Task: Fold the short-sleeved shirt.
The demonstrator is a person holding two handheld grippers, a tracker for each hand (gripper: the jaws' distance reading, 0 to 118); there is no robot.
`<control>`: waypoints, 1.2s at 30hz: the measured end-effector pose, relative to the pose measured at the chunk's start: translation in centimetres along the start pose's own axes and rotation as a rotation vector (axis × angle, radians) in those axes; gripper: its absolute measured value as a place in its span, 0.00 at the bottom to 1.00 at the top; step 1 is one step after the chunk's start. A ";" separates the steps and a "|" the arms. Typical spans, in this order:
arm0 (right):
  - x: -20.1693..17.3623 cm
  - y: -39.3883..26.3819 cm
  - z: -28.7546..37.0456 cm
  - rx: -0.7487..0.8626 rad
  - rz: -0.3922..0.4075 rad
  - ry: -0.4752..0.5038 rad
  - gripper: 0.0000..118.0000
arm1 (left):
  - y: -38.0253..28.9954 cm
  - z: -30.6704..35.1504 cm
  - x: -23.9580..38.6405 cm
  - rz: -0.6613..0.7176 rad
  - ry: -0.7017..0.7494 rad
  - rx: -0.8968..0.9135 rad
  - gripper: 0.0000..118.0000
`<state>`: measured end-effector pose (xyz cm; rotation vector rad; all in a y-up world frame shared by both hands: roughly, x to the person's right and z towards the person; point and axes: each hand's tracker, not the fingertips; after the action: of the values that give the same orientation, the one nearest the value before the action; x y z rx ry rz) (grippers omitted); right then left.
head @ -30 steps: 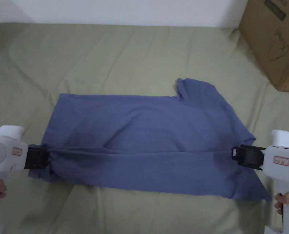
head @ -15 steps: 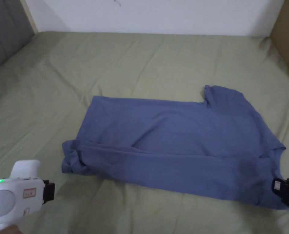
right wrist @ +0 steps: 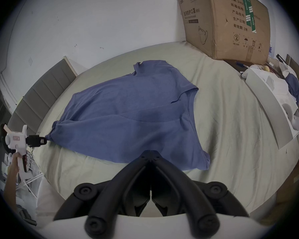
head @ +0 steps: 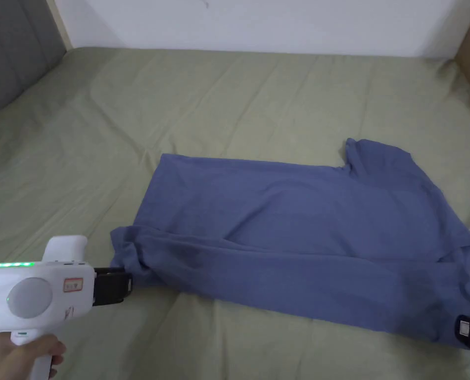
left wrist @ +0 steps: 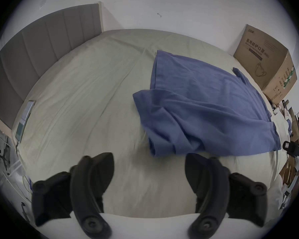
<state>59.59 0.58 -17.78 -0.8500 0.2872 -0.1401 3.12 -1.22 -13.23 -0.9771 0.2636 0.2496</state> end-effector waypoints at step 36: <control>2.8 0.0 -3.3 -0.151 0.021 -0.027 0.04 | 1.8 0.4 0.9 -0.080 0.002 -0.004 0.04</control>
<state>61.21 -2.45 -20.41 -0.9981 0.2833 -0.0881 3.47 0.14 -14.72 -0.9899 0.2255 0.1756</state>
